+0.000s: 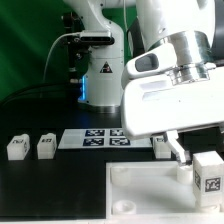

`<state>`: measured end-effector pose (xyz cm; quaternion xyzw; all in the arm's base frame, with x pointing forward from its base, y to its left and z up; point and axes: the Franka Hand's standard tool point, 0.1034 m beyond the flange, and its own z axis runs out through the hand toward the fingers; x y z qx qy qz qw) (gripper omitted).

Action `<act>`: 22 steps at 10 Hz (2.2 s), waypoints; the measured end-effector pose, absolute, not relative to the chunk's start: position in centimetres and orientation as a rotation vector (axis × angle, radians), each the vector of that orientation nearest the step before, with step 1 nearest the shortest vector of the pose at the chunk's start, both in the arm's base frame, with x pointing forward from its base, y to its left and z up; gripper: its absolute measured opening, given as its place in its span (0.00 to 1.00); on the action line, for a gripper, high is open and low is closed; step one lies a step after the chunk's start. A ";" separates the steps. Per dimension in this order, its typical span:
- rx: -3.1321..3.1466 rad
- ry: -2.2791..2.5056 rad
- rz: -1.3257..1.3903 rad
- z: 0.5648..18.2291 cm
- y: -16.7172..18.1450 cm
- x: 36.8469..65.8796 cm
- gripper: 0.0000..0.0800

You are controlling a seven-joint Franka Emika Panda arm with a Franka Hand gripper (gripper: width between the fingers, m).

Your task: Assemble one leg

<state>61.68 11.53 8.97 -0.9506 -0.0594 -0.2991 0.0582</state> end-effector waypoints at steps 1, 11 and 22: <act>-2.881 -0.180 -0.906 9.0 11.5 61.7 0.74; -2.916 -0.175 -0.791 10.0 10.9 63.4 0.81; -2.963 -0.184 0.146 9.0 11.4 64.2 0.68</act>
Offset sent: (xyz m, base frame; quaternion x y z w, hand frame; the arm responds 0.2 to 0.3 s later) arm 0.0000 0.0000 0.0000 0.0000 0.0000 0.0000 1.0000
